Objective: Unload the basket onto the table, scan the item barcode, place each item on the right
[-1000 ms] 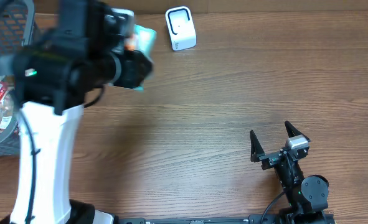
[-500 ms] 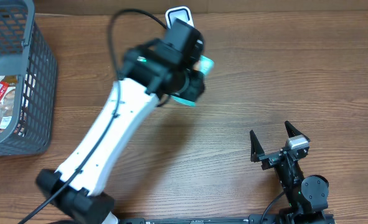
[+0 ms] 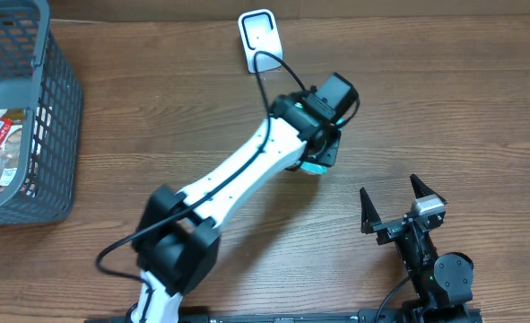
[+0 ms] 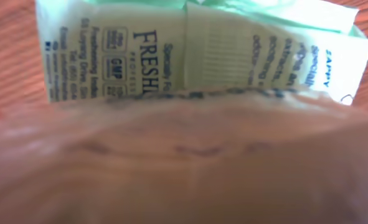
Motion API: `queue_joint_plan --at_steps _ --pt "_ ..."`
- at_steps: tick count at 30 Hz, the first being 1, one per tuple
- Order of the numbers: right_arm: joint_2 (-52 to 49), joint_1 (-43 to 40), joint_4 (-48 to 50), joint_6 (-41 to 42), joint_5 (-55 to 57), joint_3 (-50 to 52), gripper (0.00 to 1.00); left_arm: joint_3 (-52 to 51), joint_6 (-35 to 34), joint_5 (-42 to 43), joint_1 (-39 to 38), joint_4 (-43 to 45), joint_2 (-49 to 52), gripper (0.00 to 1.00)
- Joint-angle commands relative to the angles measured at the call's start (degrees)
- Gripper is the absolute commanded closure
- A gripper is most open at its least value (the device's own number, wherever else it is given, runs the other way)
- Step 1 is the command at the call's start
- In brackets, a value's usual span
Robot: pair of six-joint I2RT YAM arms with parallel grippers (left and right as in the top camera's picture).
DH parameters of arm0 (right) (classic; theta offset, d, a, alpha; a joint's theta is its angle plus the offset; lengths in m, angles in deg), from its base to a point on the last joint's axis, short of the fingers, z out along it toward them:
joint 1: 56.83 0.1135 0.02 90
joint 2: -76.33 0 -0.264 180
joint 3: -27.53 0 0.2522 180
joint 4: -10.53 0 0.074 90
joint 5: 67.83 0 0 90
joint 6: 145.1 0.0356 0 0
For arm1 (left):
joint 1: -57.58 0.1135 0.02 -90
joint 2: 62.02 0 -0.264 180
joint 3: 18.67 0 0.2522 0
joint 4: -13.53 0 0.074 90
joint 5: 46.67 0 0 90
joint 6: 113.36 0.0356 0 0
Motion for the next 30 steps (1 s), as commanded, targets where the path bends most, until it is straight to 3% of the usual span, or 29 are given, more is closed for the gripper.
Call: queue_joint_plan --at_steps 1,11,15,17,18,20,23,30 --pt "0.46 -0.17 0.17 0.35 -0.13 0.61 0.00 0.02 -3.34 -0.68 -1.86 2.60 2.97 0.67" --pt "0.46 -0.17 0.17 0.35 -0.13 0.61 0.00 0.02 -3.76 -0.76 -4.44 5.66 6.03 0.66" --pt "0.46 -0.17 0.17 0.37 -0.11 0.61 0.00 0.02 -3.91 -0.66 -4.85 6.16 7.19 0.62" --pt "0.46 -0.17 0.17 0.37 -0.11 0.61 0.00 0.02 -3.91 -0.68 -4.85 6.25 7.23 0.48" --pt "0.46 -0.17 0.17 0.35 -0.13 0.61 0.00 0.02 -3.91 -0.66 -4.83 6.27 7.23 0.35" --pt "0.46 -0.17 0.17 0.35 -0.13 0.61 0.00 0.02 -3.91 -0.61 -4.83 6.25 7.21 0.19" --pt "0.46 -0.17 0.17 0.35 -0.11 0.61 0.00 0.02 -3.89 0.42 -4.83 6.25 7.21 0.01" --pt "0.46 -0.17 0.17 0.35 -0.13 0.61 0.00 2.03 -3.43 0.57 -4.68 5.11 6.54 0.00"
